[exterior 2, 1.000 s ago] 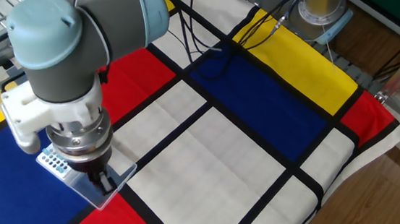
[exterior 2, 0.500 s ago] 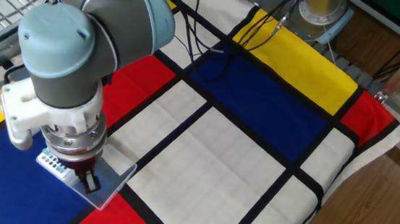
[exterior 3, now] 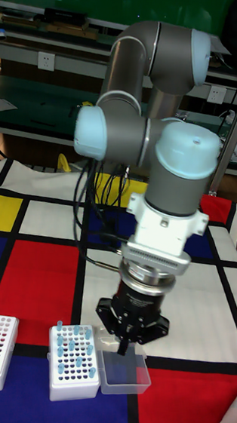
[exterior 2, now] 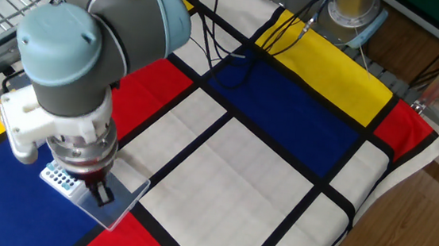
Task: Transfer all medium pipette tips from one holder to another
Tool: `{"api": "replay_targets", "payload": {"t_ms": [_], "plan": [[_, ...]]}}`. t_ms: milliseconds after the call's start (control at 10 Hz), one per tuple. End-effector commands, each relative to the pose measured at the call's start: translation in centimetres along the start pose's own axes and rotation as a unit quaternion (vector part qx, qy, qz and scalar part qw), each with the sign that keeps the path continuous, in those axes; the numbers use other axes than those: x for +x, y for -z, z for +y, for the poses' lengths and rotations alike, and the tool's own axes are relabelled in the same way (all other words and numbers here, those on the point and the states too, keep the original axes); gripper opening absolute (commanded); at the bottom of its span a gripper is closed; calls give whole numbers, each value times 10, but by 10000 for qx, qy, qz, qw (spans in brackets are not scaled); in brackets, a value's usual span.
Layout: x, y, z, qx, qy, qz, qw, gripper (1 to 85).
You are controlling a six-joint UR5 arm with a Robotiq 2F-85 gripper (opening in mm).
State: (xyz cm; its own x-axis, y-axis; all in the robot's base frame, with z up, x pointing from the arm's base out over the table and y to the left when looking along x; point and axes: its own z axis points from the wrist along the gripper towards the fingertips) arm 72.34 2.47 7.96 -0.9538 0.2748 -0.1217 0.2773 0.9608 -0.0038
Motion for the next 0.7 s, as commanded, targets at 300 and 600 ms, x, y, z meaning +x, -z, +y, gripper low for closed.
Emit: {"api": "replay_targets", "payload": {"t_ms": [300,600], "plan": [[11,29,-80,-99,578,259,9979,17],[17,26,-101,-172,733,226,9969,17]]}}
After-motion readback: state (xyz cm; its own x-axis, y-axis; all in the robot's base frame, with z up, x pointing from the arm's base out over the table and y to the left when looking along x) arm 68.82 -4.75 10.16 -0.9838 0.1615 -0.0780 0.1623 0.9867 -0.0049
